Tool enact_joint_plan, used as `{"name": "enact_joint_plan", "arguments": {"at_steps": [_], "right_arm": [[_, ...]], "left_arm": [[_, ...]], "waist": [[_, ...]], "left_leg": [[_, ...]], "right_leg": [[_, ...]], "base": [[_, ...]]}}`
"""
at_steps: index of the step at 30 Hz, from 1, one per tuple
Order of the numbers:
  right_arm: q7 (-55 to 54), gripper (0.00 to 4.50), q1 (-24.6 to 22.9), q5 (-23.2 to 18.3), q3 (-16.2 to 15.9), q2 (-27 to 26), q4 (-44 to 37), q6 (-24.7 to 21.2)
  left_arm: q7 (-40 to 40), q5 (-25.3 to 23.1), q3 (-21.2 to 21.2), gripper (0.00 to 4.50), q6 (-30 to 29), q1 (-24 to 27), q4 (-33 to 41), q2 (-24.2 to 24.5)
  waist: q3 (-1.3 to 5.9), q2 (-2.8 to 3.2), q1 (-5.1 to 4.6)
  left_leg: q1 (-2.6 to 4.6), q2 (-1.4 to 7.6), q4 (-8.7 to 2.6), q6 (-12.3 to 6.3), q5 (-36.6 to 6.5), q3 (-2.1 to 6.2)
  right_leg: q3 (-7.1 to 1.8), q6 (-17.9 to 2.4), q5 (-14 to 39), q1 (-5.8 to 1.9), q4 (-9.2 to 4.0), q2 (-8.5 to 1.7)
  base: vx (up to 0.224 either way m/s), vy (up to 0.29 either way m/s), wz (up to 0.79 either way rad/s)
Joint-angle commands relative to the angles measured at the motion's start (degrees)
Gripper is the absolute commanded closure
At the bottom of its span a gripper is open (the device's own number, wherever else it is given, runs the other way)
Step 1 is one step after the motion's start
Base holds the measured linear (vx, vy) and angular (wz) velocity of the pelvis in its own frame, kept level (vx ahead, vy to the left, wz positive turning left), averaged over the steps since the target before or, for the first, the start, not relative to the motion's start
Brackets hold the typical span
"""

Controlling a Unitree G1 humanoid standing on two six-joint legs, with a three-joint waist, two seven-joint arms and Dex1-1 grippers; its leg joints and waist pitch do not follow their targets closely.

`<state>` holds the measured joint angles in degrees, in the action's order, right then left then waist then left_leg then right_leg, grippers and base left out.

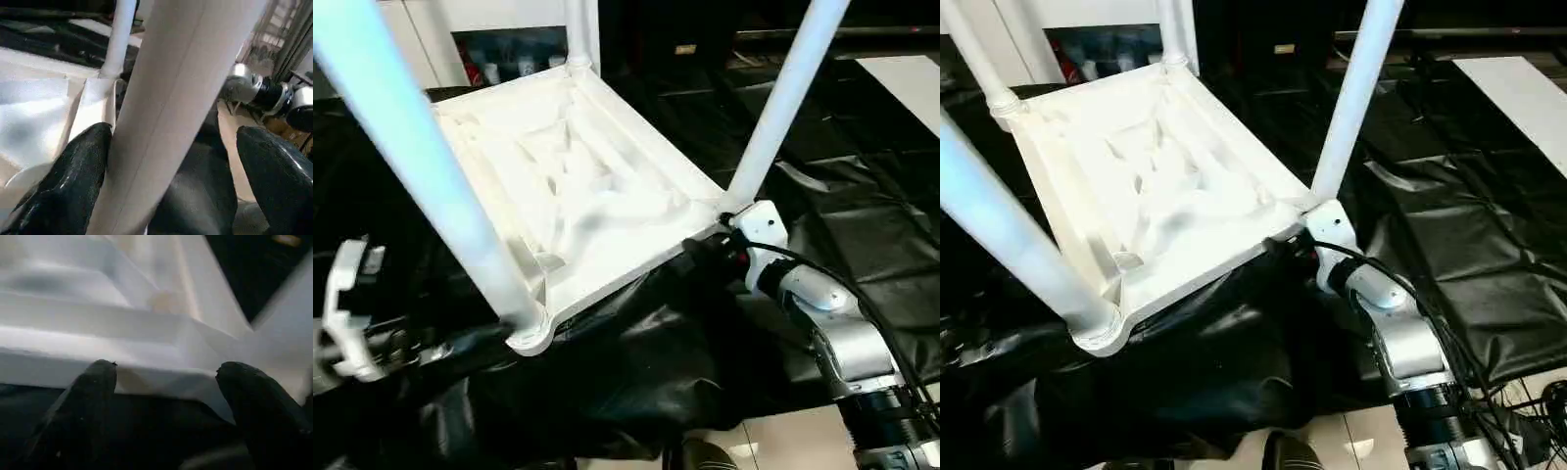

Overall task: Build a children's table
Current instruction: Rotate table base

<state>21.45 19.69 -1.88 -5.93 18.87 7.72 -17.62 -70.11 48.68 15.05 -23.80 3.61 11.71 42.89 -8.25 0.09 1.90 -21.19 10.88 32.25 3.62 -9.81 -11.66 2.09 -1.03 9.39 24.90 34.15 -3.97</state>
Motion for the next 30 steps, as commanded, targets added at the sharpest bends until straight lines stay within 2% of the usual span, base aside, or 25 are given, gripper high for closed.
{"name": "enact_joint_plan", "arguments": {"at_steps": [1,3,4,5,6,9,14,19,22,24,28,30], "right_arm": [[-3.75,0.77,-0.59,1.84,2.0,0.41,1.09,-1.61],[-5.27,0.77,-0.58,1.56,3.29,-0.01,1.14,-2.07],[-7.21,0.77,-0.65,0.95,5.24,-0.73,0.81,-2.46],[-7.21,0.77,-0.65,0.95,5.24,-0.73,0.81,-2.46],[-8.97,0.77,-0.79,0.93,6.64,-1.4,0.34,-2.84],[-10.52,0.77,-0.8,1.01,7.59,-1.91,0.51,-4.13],[-9.12,0.77,-1.04,1.86,4.78,-1.87,0.99,-5.8],[-6.74,0.77,-1.24,1.45,3.06,-2.66,1.26,-6.76],[-6.07,0.77,-0.42,2.17,1.9,-3.24,3.01,-6.14],[-6.11,0.77,0.33,2.06,1.69,-3.93,4.33,-5.15],[-4.12,0.77,2.25,-0.88,1.97,-6.54,5.76,-2.46],[-2.89,0.77,3.01,-1.51,1.04,-7.64,5.92,-1.73]], "left_arm": [[0.65,1.16,-1.74,0.07,-0.91,-0.56,2.93,-0.41],[1.32,0.55,-2.24,0.07,-0.93,-1.13,3.05,-0.97],[2.19,0.11,-2.93,0.07,-1.07,-2.05,3.01,-2.0],[2.19,0.11,-2.93,0.07,-1.07,-2.05,3.01,-2.0],[3.11,-0.4,-3.6,0.07,-1.25,-3.2,2.96,-2.95],[3.97,0.03,-4.7,0.07,-2.11,-4.6,3.57,-3.77],[5.44,-0.03,-8.45,0.07,-3.37,-7.86,5.54,-6.01],[6.11,-0.54,-11.44,0.07,-3.92,-9.77,6.54,-8.14],[6.36,-0.97,-13.39,0.07,-4.25,-11.08,7.03,-9.32],[6.91,-1.6,-14.69,0.07,-4.4,-12.01,7.27,-10.19],[8.3,-3.35,-17.88,0.07,-4.23,-14.53,7.42,-12.5],[8.57,-3.92,-19.7,0.07,-4.01,-16.09,7.31,-14.16]], "waist": [[3.27,0.57,-0.1],[3.4,0.49,-0.11],[3.41,0.58,-0.11],[3.43,0.57,-0.06],[3.39,0.68,-0.06],[3.59,0.69,-0.13],[3.57,0.47,-0.22],[3.81,0.48,-0.16],[3.85,0.24,-0.18],[3.81,0.3,-0.16],[4.02,0.17,-0.2],[4.0,0.19,-0.15]], "left_leg": [[1.08,1.45,-3.54,-0.52,-12.46,0.62],[1.07,1.35,-3.43,-0.89,-11.47,0.59],[1.16,1.34,-3.39,-1.08,-11.26,0.51],[1.16,1.36,-3.36,-1.05,-11.15,0.52],[0.96,1.32,-3.37,-1.04,-10.62,0.6],[1.03,1.25,-3.23,-1.06,-10.27,0.57],[0.91,1.19,-3.14,-0.82,-10.54,0.59],[0.86,1.3,-2.99,-1.37,-8.95,0.59],[0.88,1.32,-2.95,-1.28,-9.33,0.56],[0.83,1.29,-2.93,-1.27,-9.05,0.59],[0.8,1.4,-2.8,-1.43,-8.98,0.6],[0.8,1.33,-2.79,-1.42,-8.49,0.62]], "right_leg": [[-2.66,-10.97,12.81,-2.88,-3.57,-2.35],[-2.66,-10.81,11.1,-2.95,-3.4,-2.26],[-2.69,-10.84,10.51,-2.89,-3.42,-2.24],[-2.68,-10.93,10.19,-2.94,-3.35,-2.24],[-2.63,-11.03,9.3,-3.09,-3.21,-2.23],[-2.58,-11.2,8.2,-3.16,-3.08,-2.17],[-2.6,-10.89,9.38,-3.33,-3.18,-2.15],[-2.58,-11.61,6.79,-3.46,-2.9,-2.14],[-2.59,-11.79,7.81,-3.48,-2.97,-2.19],[-2.61,-11.7,8.03,-3.46,-2.95,-2.22],[-2.67,-11.67,8.05,-3.55,-2.81,-2.33],[-2.63,-11.77,7.79,-3.58,-2.83,-2.29]], "base": [[0.0,0.0,0.0],[0.0,0.0,0.0],[0.0,0.0,0.0],[0.0,0.0,0.0],[0.0,0.0,0.0],[0.0,0.0,0.0],[0.0,0.0,0.0],[0.0,0.0,0.0],[0.0,0.0,0.0],[0.0,0.0,0.0],[0.0,0.0,0.0],[0.0,0.0,0.0]]}}
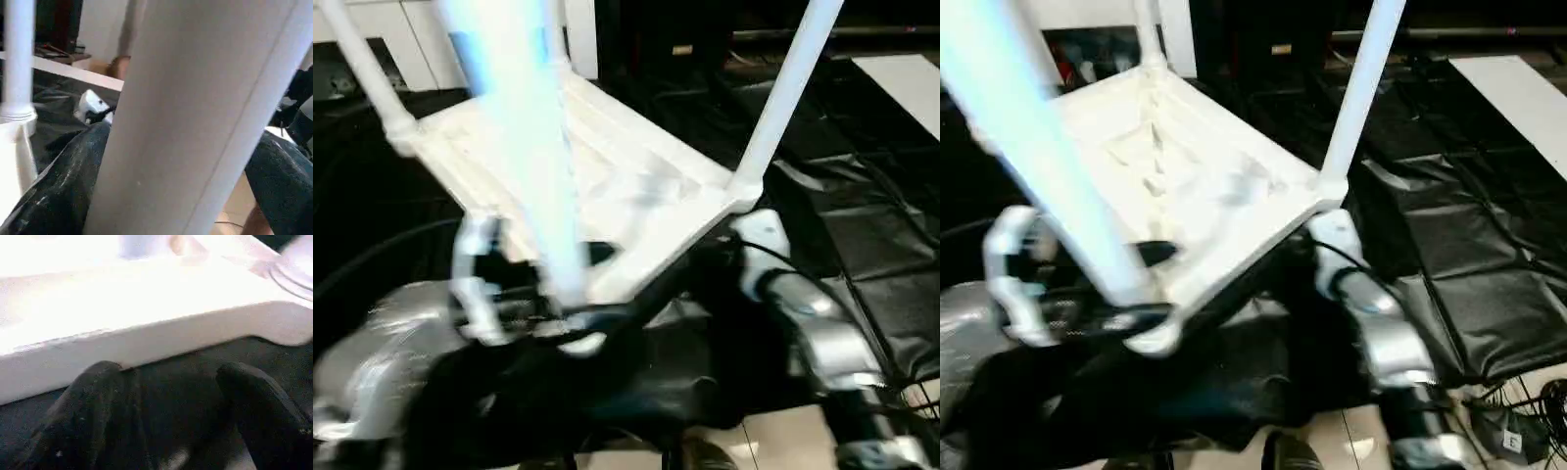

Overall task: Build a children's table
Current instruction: Rotate table base

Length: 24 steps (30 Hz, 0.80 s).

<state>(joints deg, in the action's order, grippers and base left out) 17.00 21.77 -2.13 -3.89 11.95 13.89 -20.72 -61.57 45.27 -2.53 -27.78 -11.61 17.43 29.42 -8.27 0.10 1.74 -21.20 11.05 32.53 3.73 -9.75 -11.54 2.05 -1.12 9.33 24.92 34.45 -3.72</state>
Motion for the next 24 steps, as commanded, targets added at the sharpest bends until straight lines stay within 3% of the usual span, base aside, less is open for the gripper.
{"name": "enact_joint_plan", "arguments": {"at_steps": [1,8,10,13,15,18,24], "right_arm": [[2.98,0.77,1.69,-1.39,-2.14,-1.81,0.23,1.99],[5.78,0.77,2.54,-1.04,-5.38,-3.63,0.61,3.46],[6.63,0.77,2.37,-0.52,-6.94,-4.7,0.82,3.76],[6.62,0.77,2.42,-0.29,-7.15,-4.96,1.1,4.01],[6.79,0.77,2.43,-0.14,-7.21,-5.28,1.28,4.31],[6.96,0.77,2.43,0.16,-7.26,-5.45,1.51,4.73],[9.01,0.77,2.01,-0.39,-7.61,-5.41,1.22,4.93]], "left_arm": [[0.21,-1.42,-3.99,0.07,0.59,-2.74,1.13,-2.61],[0.67,-3.84,-8.1,0.07,1.38,-7.02,-0.88,-6.87],[4.58,-9.92,-11.29,0.07,4.58,-10.71,-5.84,-11.33],[5.27,-11.97,-12.15,0.07,5.78,-11.55,-7.51,-12.28],[6.13,-14.34,-13.04,0.07,7.34,-12.6,-9.73,-13.46],[8.37,-18.19,-13.96,0.07,9.51,-14.26,-13.29,-14.59],[9.55,-20.26,-13.76,0.07,12.16,-15.54,-16.46,-17.07]], "waist": [[4.09,-0.16,-0.11],[4.31,-0.37,-0.72],[4.32,-0.29,-1.03],[4.37,-0.5,-1.26],[4.32,-0.41,-1.44],[4.4,-0.23,-1.41],[4.47,-0.39,-1.31]], "left_leg": [[0.69,1.19,-3.01,-1.53,-8.7,0.49],[0.15,0.97,-2.77,-2.09,-6.79,0.63],[0.3,1.05,-2.61,-2.33,-7.24,0.59],[-0.03,0.95,-2.66,-2.02,-7.78,0.78],[0.07,0.94,-2.61,-2.04,-8.27,0.77],[0.22,1.06,-2.63,-2.29,-8.1,0.77],[0.15,1.04,-2.54,-2.75,-8.41,0.76]], "right_leg": [[-2.62,-11.61,8.19,-3.68,-3.13,-2.59],[-2.64,-11.55,6.99,-4.14,-2.99,-2.7],[-2.63,-11.59,7.29,-4.05,-3.2,-2.62],[-2.53,-10.77,9.32,-4.37,-3.46,-2.73],[-2.55,-10.69,10.23,-4.21,-3.63,-2.7],[-2.46,-11.1,9.1,-4.09,-3.57,-2.47],[-2.46,-12.08,8.9,-4.22,-3.56,-2.66]], "base": [[0.0,0.0,0.0],[0.0,0.0,0.0],[0.0,0.0,0.0],[0.0,0.0,0.0],[0.0,0.0,0.0],[0.0,0.0,0.0],[0.0,0.0,0.0]]}}
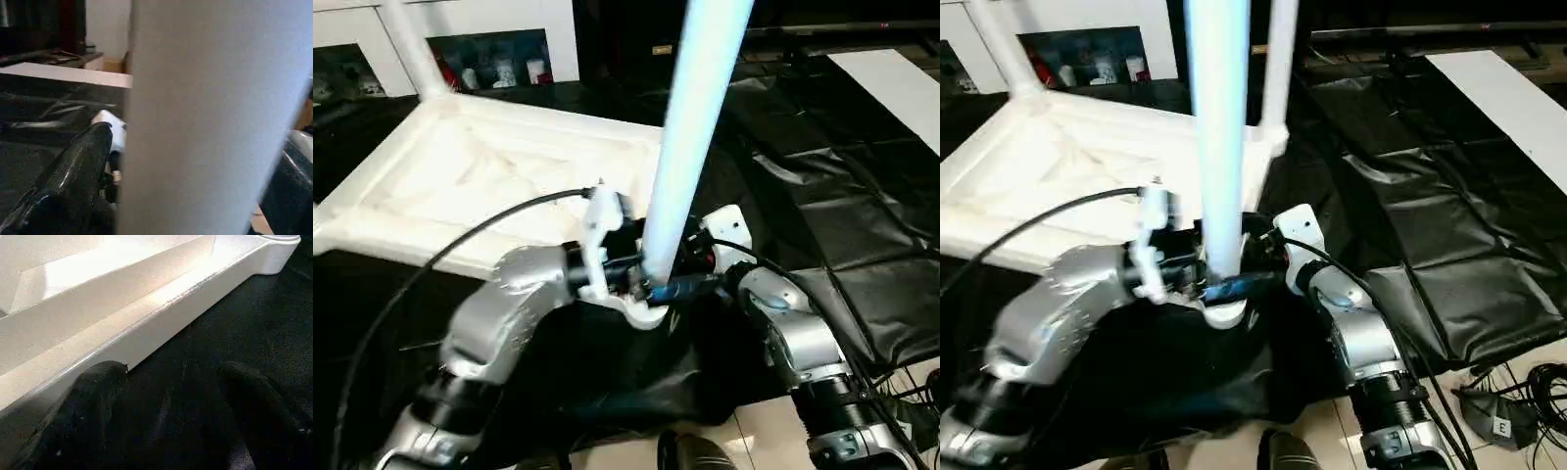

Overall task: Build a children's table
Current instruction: Rotate table base

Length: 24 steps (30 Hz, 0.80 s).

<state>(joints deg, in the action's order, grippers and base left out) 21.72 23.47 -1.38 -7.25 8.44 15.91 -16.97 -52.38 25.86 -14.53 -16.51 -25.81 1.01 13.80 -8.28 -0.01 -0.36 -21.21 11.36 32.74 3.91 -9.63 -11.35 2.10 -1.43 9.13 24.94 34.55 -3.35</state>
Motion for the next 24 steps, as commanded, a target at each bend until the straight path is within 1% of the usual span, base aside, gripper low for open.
{"name": "enact_joint_plan", "arguments": {"at_steps": [1,4,5,6,7,9,12,13,14,15,17,18,21,24], "right_arm": [[5.28,0.77,0.05,-1.38,-4.81,-1.84,-1.19,1.24],[7.27,0.77,-0.59,-1.84,-6.1,-1.97,-2.04,1.64],[8.96,0.77,-1.14,-2.21,-7.32,-2.06,-2.92,1.82],[9.5,0.77,-1.33,-2.37,-7.68,-2.1,-3.15,1.81],[9.81,0.77,-1.44,-2.47,-7.86,-2.14,-3.28,1.8],[10.43,0.77,-1.57,-2.68,-8.09,-2.07,-3.49,1.72],[10.72,0.77,-1.7,-2.57,-8.02,-2.01,-3.54,1.79],[11.04,0.77,-1.8,-2.65,-7.9,-1.96,-3.57,1.79],[11.24,0.77,-1.86,-2.58,-7.87,-1.82,-3.57,1.91],[11.4,0.77,-1.93,-2.61,-7.78,-1.75,-3.61,1.96],[11.84,0.77,-2.11,-2.78,-7.46,-1.77,-3.66,1.97],[12.15,0.77,-2.25,-2.8,-7.46,-1.71,-3.71,1.95],[12.53,0.77,-2.57,-2.49,-7.53,-1.72,-3.76,2.22],[11.27,0.77,-2.51,-1.31,-7.21,-1.93,-3.16,3.44]], "left_arm": [[0.73,-1.17,-2.04,0.07,1.17,-1.56,-0.44,-2.02],[1.36,-2.19,-2.87,0.07,2.2,-2.14,-1.5,-3.47],[1.86,-2.8,-3.32,0.07,2.82,-2.79,-2.48,-4.75],[2.02,-3.01,-3.47,0.07,3.07,-3.05,-2.87,-5.19],[2.09,-3.24,-3.57,0.07,3.38,-3.24,-3.24,-5.51],[2.22,-3.42,-3.6,0.07,3.62,-3.6,-3.83,-5.98],[2.21,-3.92,-3.58,0.07,4.39,-4.18,-4.97,-6.88],[2.13,-4.17,-3.57,0.07,4.66,-4.26,-5.23,-7.2],[2.09,-4.36,-3.6,0.07,4.81,-4.31,-5.4,-7.47],[2.01,-4.47,-3.67,0.07,4.88,-4.33,-5.51,-7.68],[2.04,-4.93,-3.91,0.07,5.29,-4.31,-5.96,-8.24],[2.17,-5.25,-4.07,0.07,5.54,-4.3,-6.24,-8.56],[2.8,-6.62,-4.39,0.07,6.4,-4.46,-7.4,-9.11],[3.98,-8.97,-4.22,0.07,7.62,-5.12,-9.4,-8.78]], "waist": [[4.48,-0.26,0.8],[4.39,-0.3,0.84],[4.44,-0.32,0.82],[4.44,-0.39,0.86],[4.48,-0.42,0.84],[4.52,-0.47,0.77],[4.56,-0.41,0.75],[4.62,-0.22,0.81],[4.63,-0.32,0.77],[4.74,-0.14,0.85],[4.8,-0.26,0.84],[4.82,-0.23,0.88],[4.86,-0.23,1.05],[4.81,-0.17,1.28]], "left_leg": [[0.15,0.8,-2.78,-3.04,-8.41,0.6],[0.14,0.84,-2.78,-3.36,-8.84,0.59],[0.12,0.84,-2.78,-3.37,-8.96,0.6],[0.15,0.83,-2.73,-3.47,-9.29,0.57],[0.0,0.82,-2.78,-3.46,-8.94,0.68],[0.03,0.81,-2.74,-3.68,-9.06,0.68],[0.08,0.82,-2.69,-3.88,-9.06,0.63],[0.12,0.87,-2.71,-3.86,-8.97,0.67],[0.1,0.87,-2.7,-3.98,-8.92,0.64],[0.12,0.9,-2.65,-4.11,-8.69,0.67],[0.07,0.93,-2.65,-4.39,-8.3,0.66],[0.08,0.92,-2.59,-4.56,-8.21,0.64],[0.12,0.96,-2.58,-4.67,-8.48,0.63],[0.27,1.01,-2.66,-4.46,-9.23,0.63]], "right_leg": [[-2.5,-11.91,8.95,-4.23,-3.62,-3.07],[-2.47,-11.93,9.52,-4.15,-3.78,-3.07],[-2.45,-11.92,9.76,-4.21,-3.77,-3.11],[-2.47,-11.67,10.25,-4.19,-3.9,-3.1],[-2.43,-11.7,10.26,-4.32,-3.82,-3.17],[-2.41,-11.75,10.46,-4.29,-3.86,-3.2],[-2.42,-12.09,10.57,-4.18,-3.99,-3.17],[-2.39,-12.29,10.3,-4.22,-3.87,-3.19],[-2.39,-12.35,10.09,-4.21,-3.93,-3.14],[-2.4,-12.61,9.34,-4.28,-3.81,-3.18],[-2.39,-13.01,8.2,-4.34,-3.73,-3.18],[-2.39,-13.23,7.84,-4.35,-3.72,-3.19],[-2.39,-13.3,8.1,-4.37,-3.8,-3.2],[-2.34,-12.87,9.43,-4.21,-3.99,-3.19]], "base": [[0.0,0.0,0.0],[0.0,0.0,0.0],[0.0,0.0,0.0],[0.0,0.0,0.0],[0.0,0.0,0.0],[0.0,0.0,0.0],[0.0,0.0,0.0],[0.0,0.0,0.0],[0.0,0.0,0.0],[0.0,0.0,0.0],[0.0,0.0,0.0],[0.0,0.0,0.0],[0.0,0.0,0.0],[0.0,0.0,0.0]]}}
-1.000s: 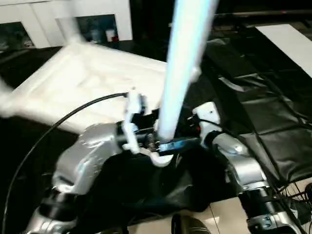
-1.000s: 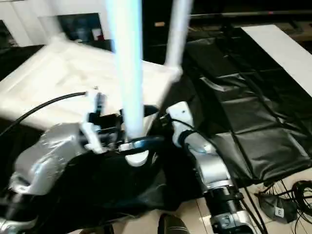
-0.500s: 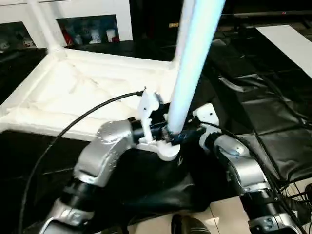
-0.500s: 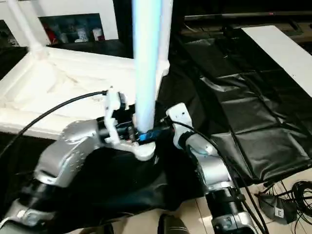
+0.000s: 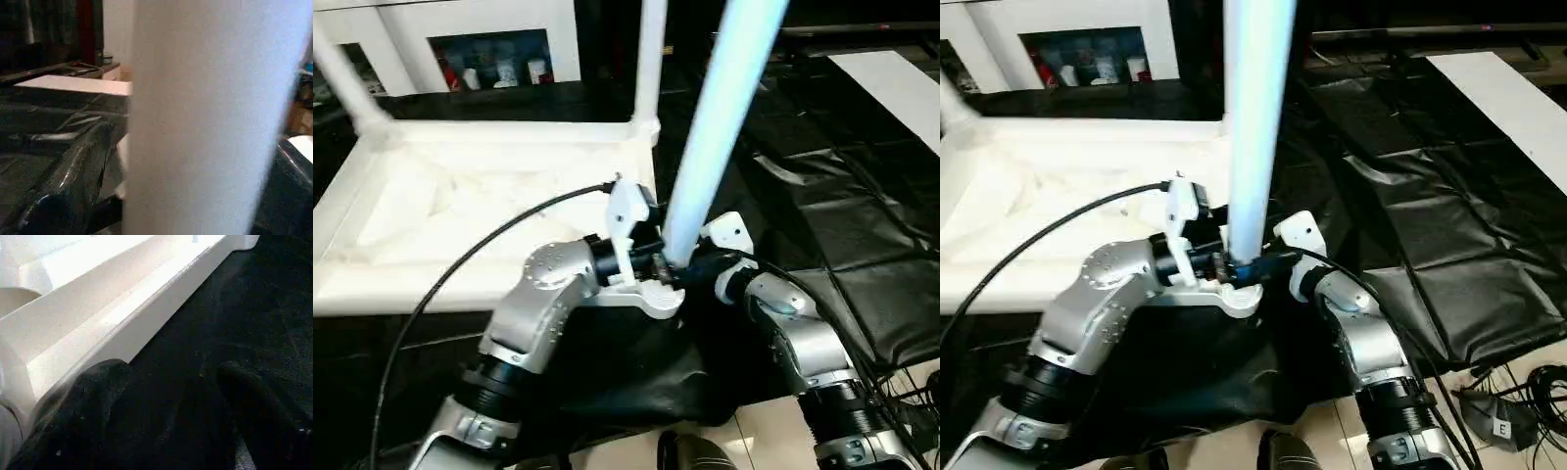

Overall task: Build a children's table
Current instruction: Rotate table base

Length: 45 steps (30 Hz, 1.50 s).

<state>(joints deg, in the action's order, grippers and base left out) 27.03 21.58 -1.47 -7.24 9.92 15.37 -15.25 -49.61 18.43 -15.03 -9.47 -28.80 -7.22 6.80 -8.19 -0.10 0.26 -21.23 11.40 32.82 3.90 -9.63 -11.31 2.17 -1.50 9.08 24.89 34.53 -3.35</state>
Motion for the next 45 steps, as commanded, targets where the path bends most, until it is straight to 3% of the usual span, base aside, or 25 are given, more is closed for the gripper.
{"name": "enact_joint_plan", "arguments": {"at_steps": [1,5,7,8,9,14,16,20,22,25,27,29,32,33,35,40,42,44,45], "right_arm": [[4.48,0.77,-0.31,-0.72,-6.45,-3.59,-2.06,2.61],[1.46,0.77,0.76,-0.72,-3.55,-3.75,-1.3,3.6],[-0.16,0.77,1.69,-2.71,0.53,-3.2,-1.86,3.42],[-0.16,0.77,1.69,-2.71,0.53,-3.2,-1.86,3.42],[-0.33,0.77,2.2,-4.36,3.38,-1.96,-2.72,3.07],[4.94,0.77,1.16,-5.65,4.9,3.21,-5.34,2.08],[8.87,0.77,0.23,-6.0,4.89,6.56,-6.71,1.24],[13.04,0.77,-0.9,-5.75,4.12,10.12,-7.94,1.02],[17.56,0.77,-2.42,-4.93,2.62,14.25,-9.41,0.73],[21.06,0.77,-3.62,-4.06,1.11,17.88,-10.86,0.2],[23.86,0.77,-4.57,-4.71,0.02,21.07,-13.01,-1.43],[27.18,0.77,-5.69,-5.86,-0.89,24.09,-15.88,-3.06],[28.54,0.77,-6.14,-6.03,-1.18,25.28,-17.08,-3.59],[29.34,0.77,-6.36,-6.15,-1.2,26.1,-18.0,-4.09],[29.97,0.77,-6.41,-6.47,-1.07,26.74,-18.97,-4.88],[30.73,0.77,-5.33,-6.21,-0.46,28.16,-18.94,-4.6],[30.77,0.77,-5.02,-6.14,-0.27,28.57,-18.77,-4.58],[31.1,0.77,-4.73,-6.26,-0.33,29.33,-19.31,-5.12],[31.13,0.77,-4.72,-6.29,-0.44,29.43,-19.63,-5.37]], "left_arm": [[1.64,-2.75,-3.59,0.07,1.23,-2.35,-1.87,-1.12],[1.66,-4.64,-3.01,0.07,2.39,-2.3,-2.52,0.57],[0.0,-4.13,-2.01,0.07,2.61,-0.88,-0.94,2.54],[0.0,-4.13,-2.01,0.07,2.61,-0.88,-0.94,2.54],[-2.05,-3.96,-1.52,0.07,2.55,0.47,0.49,4.59],[-9.32,-0.64,-0.21,0.07,1.11,2.77,1.87,9.13],[-12.89,-0.24,-0.49,0.07,-0.19,3.48,2.34,12.7],[-15.49,-0.91,-0.8,0.07,-0.78,3.47,1.68,15.85],[-16.32,-3.54,-1.29,0.07,0.89,2.27,-1.46,18.24],[-14.98,-7.62,-2.15,0.41,4.02,0.25,-6.13,19.52],[-13.47,-10.23,-2.29,0.46,6.76,-1.72,-9.85,19.56],[-14.0,-10.98,-2.74,0.84,8.07,-3.1,-11.33,19.58],[-14.79,-11.01,-3.16,0.97,8.04,-3.56,-11.46,19.73],[-15.9,-11.16,-3.87,1.13,7.68,-3.89,-11.34,20.06],[-17.54,-11.0,-4.5,1.32,6.93,-3.98,-10.97,20.45],[-21.59,-9.52,-5.86,1.79,3.25,-2.76,-7.56,21.48],[-22.17,-9.17,-5.88,1.84,2.7,-2.63,-7.14,21.42],[-21.97,-10.32,-5.94,2.09,3.49,-3.4,-8.21,21.6],[-21.88,-11.03,-6.16,2.19,3.97,-3.69,-8.86,21.78]], "waist": [[4.82,-0.08,0.7],[4.96,-0.05,0.7],[4.95,-0.12,0.7],[4.96,-0.08,0.74],[4.99,-0.09,0.74],[4.63,0.27,1.21],[4.46,0.41,1.86],[4.43,0.39,2.12],[4.43,0.19,2.3],[4.38,0.1,2.37],[4.61,0.27,2.49],[4.66,0.21,2.5],[4.71,0.19,2.68],[4.61,0.46,2.63],[4.58,0.26,2.68],[4.07,1.01,2.78],[4.05,0.82,2.69],[3.87,1.5,2.88],[3.9,1.18,2.9]], "left_leg": [[0.26,0.93,-2.73,-4.21,-9.4,0.64],[0.16,0.95,-2.7,-3.9,-8.8,0.68],[0.08,0.91,-2.68,-4.09,-8.6,0.66],[0.12,0.92,-2.7,-4.17,-8.71,0.67],[0.1,0.96,-2.71,-4.39,-8.56,0.71],[0.67,1.16,-2.84,-4.25,-9.26,0.48],[0.74,1.2,-2.94,-3.69,-10.06,0.48],[0.87,1.14,-3.01,-3.12,-11.04,0.5],[0.74,1.07,-2.99,-3.18,-11.2,0.54],[0.6,0.9,-2.97,-3.41,-11.11,0.62],[0.61,0.94,-2.86,-3.28,-10.7,0.68],[0.36,1.0,-2.84,-3.5,-10.05,0.78],[0.33,1.07,-2.73,-4.23,-9.71,0.74],[0.18,1.08,-2.71,-4.37,-9.4,0.79],[0.35,1.13,-2.71,-4.6,-9.85,0.72],[0.54,1.32,-3.0,-3.28,-12.26,0.87],[0.63,1.26,-2.95,-3.11,-12.59,0.77],[0.59,1.19,-2.95,-3.12,-12.62,0.83],[0.58,1.13,-2.92,-3.29,-12.56,0.77]], "right_leg": [[-2.38,-12.38,10.02,-4.23,-3.98,-3.19],[-2.45,-12.73,8.84,-4.33,-3.76,-3.36],[-2.46,-13.1,8.2,-4.34,-3.65,-3.3],[-2.47,-13.14,8.24,-4.35,-3.66,-3.37],[-2.46,-13.18,8.11,-4.34,-3.6,-3.38],[-2.53,-12.92,9.15,-3.81,-3.68,-3.14],[-2.56,-12.74,10.18,-3.7,-3.66,-3.14],[-2.54,-12.02,11.91,-3.65,-3.8,-3.16],[-2.53,-11.37,12.86,-3.81,-4.03,-3.07],[-2.52,-10.11,13.85,-3.83,-4.27,-3.05],[-2.52,-10.06,13.59,-3.95,-4.06,-3.23],[-2.49,-10.65,12.44,-4.06,-3.89,-3.38],[-2.46,-11.52,10.87,-4.11,-3.84,-3.29],[-2.46,-12.19,10.29,-4.07,-3.68,-3.47],[-2.48,-12.34,10.91,-4.01,-3.83,-3.32],[-2.4,-12.15,15.31,-3.71,-4.27,-3.57],[-2.44,-12.41,15.3,-3.7,-4.32,-3.42],[-2.42,-12.57,14.69,-3.68,-4.3,-3.38],[-2.43,-12.37,14.47,-3.75,-4.43,-3.26]], "base": [[0.0,0.0,0.0],[0.0,0.0,0.0],[0.0,0.0,0.0],[0.0,0.0,0.0],[0.0,0.0,0.0],[0.0,0.0,0.0],[0.0,0.0,0.0],[0.0,0.0,0.0],[0.0,0.0,0.0],[0.0,0.0,0.0],[0.0,0.0,0.0],[0.0,0.0,0.0],[0.0,0.0,0.0],[0.0,0.0,0.0],[0.0,0.0,0.0],[0.0,0.0,0.0],[0.0,0.0,0.0],[0.0,0.0,0.0],[0.0,0.0,0.0]]}}
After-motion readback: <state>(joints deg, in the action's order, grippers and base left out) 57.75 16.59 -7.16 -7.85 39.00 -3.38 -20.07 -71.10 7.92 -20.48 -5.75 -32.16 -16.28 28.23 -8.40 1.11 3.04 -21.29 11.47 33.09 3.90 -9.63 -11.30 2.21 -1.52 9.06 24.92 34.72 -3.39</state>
